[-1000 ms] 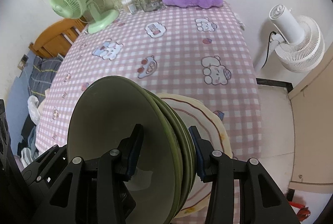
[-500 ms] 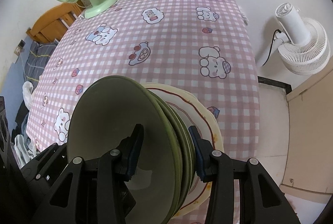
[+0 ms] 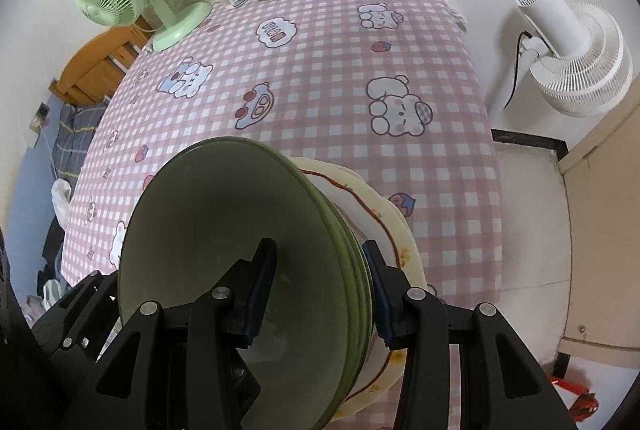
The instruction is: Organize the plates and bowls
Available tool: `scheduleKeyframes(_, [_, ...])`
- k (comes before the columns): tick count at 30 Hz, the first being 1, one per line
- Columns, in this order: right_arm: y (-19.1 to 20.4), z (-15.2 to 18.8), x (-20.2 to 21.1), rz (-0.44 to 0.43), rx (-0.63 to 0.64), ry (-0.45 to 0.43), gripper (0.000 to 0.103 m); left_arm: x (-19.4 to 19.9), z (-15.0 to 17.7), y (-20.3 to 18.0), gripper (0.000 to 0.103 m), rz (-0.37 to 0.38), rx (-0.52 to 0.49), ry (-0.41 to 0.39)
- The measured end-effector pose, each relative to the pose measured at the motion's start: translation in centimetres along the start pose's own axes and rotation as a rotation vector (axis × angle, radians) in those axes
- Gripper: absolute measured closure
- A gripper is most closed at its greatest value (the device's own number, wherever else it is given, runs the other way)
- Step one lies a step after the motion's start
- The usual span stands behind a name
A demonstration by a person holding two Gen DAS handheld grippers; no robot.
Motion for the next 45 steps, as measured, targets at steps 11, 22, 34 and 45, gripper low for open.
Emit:
scheduleKeyframes(11, [0.2, -0.1, 0.8, -0.012, 0.036, -0.024, 0.048, 0.5, 0.2, 1.0, 0.036, 0.011, 0.051, 0.006])
scheduleKeyframes(22, [1.6, -1.4, 5.3, 0.076, -0.043, -0.183, 0.032, 5.0, -2.4, 2.2, 0.027, 0.086, -0.032, -0.133])
scheduleKeyframes(34, [8.7, -2.1, 9.3, 0.179, -0.093, -0.377, 0.030, 9.3, -4.1, 9.2, 0.015, 0.139, -0.109, -0.268])
scheduleKeyframes(45, [15.2, 1.1, 8.5, 0.189, -0.080, -0.493, 0.023, 10.9, -1.6, 19.3, 0.007, 0.029, -0.070, -0.367])
Point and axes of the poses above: each gripper's, at about its wrist camera, not at the fingertips, and x roughly against the way its jaws point, y to its left, z to its underside, the point moved 8 cm from there along -x, roughly the way its jaws point
